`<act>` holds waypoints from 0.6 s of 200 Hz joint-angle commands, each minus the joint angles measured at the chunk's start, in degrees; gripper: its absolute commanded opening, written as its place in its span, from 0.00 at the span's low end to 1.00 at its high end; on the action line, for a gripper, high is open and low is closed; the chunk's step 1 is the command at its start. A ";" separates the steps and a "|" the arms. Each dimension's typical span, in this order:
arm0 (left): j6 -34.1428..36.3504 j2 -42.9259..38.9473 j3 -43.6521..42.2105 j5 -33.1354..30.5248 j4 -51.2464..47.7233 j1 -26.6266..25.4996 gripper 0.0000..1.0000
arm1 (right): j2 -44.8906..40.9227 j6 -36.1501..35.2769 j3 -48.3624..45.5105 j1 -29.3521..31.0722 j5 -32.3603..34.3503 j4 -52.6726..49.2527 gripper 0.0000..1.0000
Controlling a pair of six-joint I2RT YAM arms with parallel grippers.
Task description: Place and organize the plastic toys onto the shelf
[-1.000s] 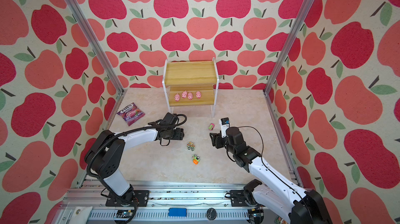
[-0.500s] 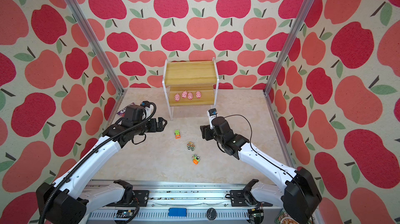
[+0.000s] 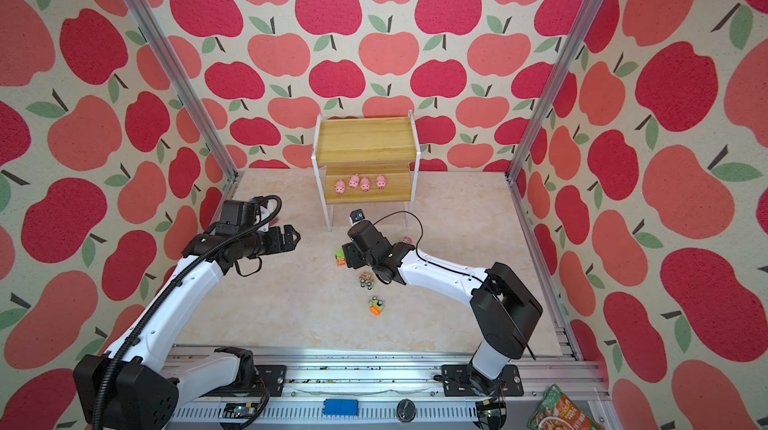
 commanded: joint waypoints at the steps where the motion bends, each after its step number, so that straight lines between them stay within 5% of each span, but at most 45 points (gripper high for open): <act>1: 1.89 0.20 0.81 0.85 -1.25 1.27 0.99 | 3.06 1.09 2.59 1.68 -0.83 0.64 0.77; 120: 3.67 -6.31 -5.42 1.70 5.69 3.12 0.99 | 15.55 7.05 2.93 5.08 5.50 15.29 0.72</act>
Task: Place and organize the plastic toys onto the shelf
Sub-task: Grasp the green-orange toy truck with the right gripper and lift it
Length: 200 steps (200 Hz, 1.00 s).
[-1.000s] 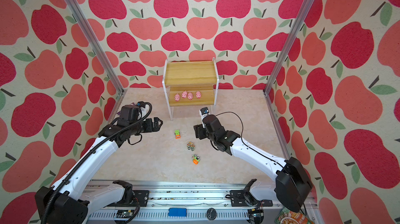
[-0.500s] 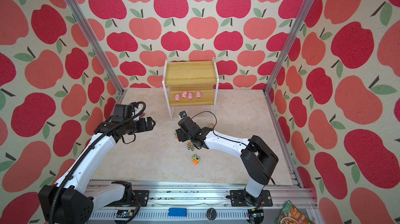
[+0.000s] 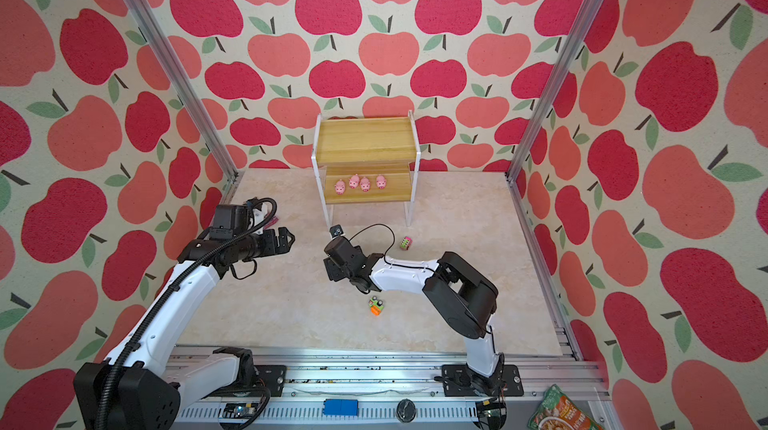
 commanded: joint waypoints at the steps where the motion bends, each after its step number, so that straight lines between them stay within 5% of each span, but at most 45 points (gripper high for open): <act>1: 0.74 -3.48 -1.64 0.80 3.08 0.09 0.99 | 1.44 3.01 -0.78 0.28 3.34 5.85 0.72; 83: 1.79 -8.05 -5.07 -1.10 5.44 -1.47 0.99 | 5.50 4.71 -0.03 0.30 6.59 5.98 0.65; 200: 2.19 -8.67 -6.31 -0.52 6.82 -3.63 0.99 | 9.40 2.00 2.78 -0.39 4.48 6.77 0.39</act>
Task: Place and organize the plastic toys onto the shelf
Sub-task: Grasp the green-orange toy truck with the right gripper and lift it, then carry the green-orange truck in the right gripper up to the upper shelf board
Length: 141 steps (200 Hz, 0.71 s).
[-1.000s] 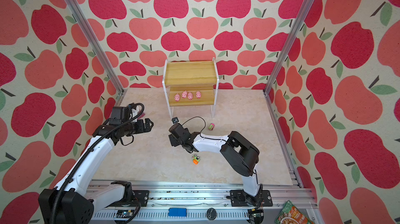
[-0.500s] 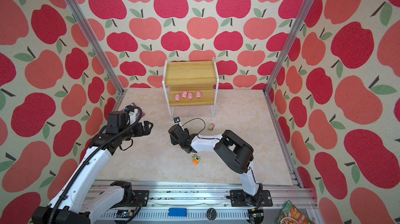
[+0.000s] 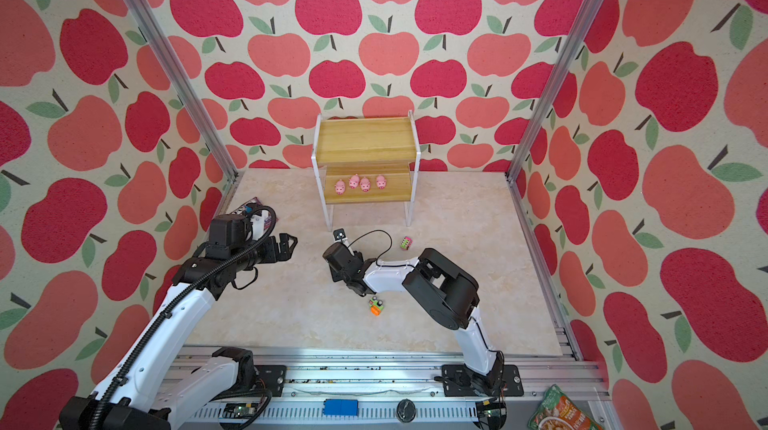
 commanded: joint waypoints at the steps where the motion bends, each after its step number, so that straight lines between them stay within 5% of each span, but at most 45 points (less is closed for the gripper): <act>1: 1.29 -0.81 -0.91 -0.18 1.22 -0.39 0.99 | 1.70 -0.97 2.29 -0.29 -0.38 0.80 0.39; 62: 1.58 -0.80 -1.00 -0.50 1.46 -0.70 0.99 | -1.48 -2.71 -0.10 -0.42 -1.04 2.74 0.22; 141: 1.69 -0.87 -1.02 -0.81 1.72 -0.64 0.99 | -17.66 -8.73 -5.36 0.60 -9.56 -1.14 0.20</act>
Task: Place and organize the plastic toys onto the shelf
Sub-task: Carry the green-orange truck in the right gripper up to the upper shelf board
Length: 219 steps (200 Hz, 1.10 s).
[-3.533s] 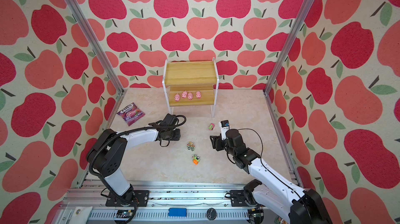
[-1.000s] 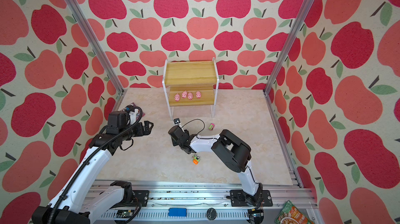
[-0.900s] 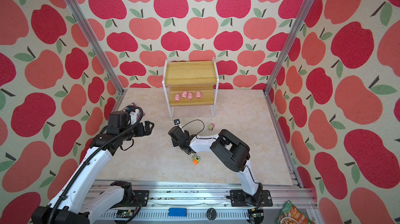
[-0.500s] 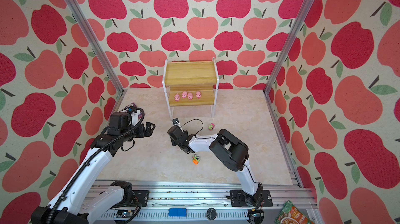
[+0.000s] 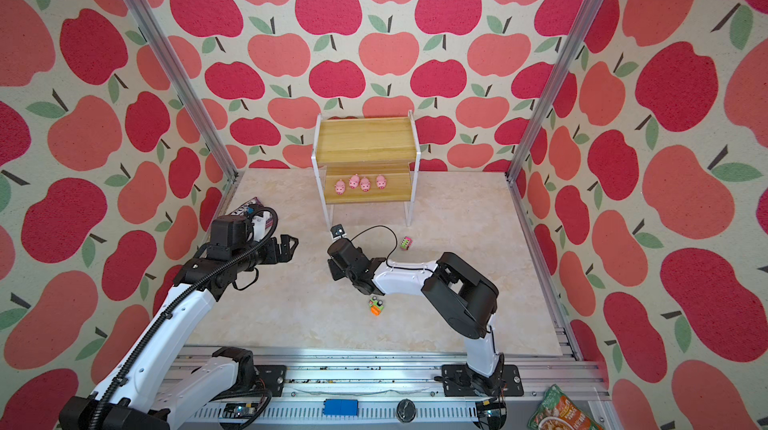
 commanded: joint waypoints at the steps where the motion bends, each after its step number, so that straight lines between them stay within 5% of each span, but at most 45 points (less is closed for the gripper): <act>1: 1.09 -0.68 -0.64 -0.58 1.49 -0.08 0.99 | -6.89 -3.08 -0.58 0.55 -3.66 -3.45 0.20; 82: -1.12 -1.50 8.38 -0.04 -1.90 -0.14 0.99 | -18.42 -12.52 25.68 -0.57 -6.08 -39.30 0.20; 148: 3.22 4.76 19.95 -1.83 -3.12 -6.16 0.99 | -19.53 -19.37 44.10 -3.01 -2.77 -51.63 0.22; 219: 11.39 9.62 21.42 1.54 1.12 -11.80 1.00 | -9.61 -20.12 64.22 -14.51 -2.52 -62.43 0.22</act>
